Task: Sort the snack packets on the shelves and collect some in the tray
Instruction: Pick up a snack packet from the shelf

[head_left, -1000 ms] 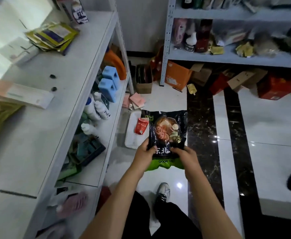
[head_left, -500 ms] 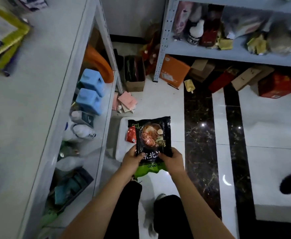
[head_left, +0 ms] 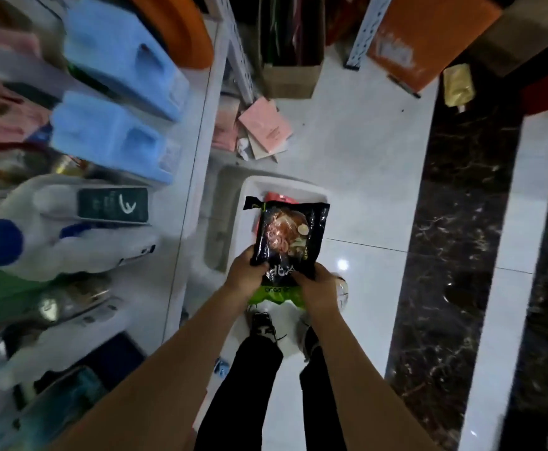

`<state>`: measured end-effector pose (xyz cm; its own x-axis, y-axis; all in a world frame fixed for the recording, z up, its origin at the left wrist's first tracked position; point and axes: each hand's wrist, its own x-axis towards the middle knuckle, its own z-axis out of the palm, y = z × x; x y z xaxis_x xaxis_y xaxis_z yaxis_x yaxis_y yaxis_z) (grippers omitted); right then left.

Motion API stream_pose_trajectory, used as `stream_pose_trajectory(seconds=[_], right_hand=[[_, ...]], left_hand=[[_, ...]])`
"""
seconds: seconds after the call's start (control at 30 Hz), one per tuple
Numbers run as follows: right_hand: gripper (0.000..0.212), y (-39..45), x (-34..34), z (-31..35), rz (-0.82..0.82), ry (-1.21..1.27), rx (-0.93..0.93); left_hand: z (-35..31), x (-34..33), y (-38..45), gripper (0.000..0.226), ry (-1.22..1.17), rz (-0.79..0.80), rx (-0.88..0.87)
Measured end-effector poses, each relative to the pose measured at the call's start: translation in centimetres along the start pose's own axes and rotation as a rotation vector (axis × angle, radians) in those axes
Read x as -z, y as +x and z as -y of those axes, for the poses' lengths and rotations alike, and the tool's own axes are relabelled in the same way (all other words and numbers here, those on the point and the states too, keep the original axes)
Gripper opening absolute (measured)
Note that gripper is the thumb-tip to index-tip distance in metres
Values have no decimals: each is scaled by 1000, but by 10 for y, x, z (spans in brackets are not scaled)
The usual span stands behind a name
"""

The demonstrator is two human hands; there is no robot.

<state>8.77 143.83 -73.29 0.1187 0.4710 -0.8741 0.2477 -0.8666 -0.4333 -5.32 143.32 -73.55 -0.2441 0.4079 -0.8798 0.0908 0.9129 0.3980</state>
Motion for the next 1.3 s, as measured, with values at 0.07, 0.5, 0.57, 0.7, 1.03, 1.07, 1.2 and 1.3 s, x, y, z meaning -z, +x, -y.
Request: stream_pose_trajectory(seconds=[0.07,0.5,0.57,0.7,1.03,1.07,1.2,1.3], right_hand=[[22,38,-8,-16,32,16,-58],[28,238,-46,-86,3,-65,-144],[32,256,-47,-86,-25,-57,-136],[30,270,-46,-72,-91,-129,-78],[42,180,-17,-23,-73,-533,134],[42,164,-10,-17,-71,-605,161],[53,89,26,12,-47,-839,310],[58,21,50,37,-67,-847,399]], left_hand=[[19,-12,37,44,29,-11,9],[67,-79,251,52,113,155,55],[65,-82,271,55,146,168,45],[57,-84,290,68,239,248,-25],[14,-79,200,67,770,157,-284],[5,-77,177,65,799,143,-305],[-31,-64,73,48,886,5,-522],[-49,-54,0,54,907,-117,-591]])
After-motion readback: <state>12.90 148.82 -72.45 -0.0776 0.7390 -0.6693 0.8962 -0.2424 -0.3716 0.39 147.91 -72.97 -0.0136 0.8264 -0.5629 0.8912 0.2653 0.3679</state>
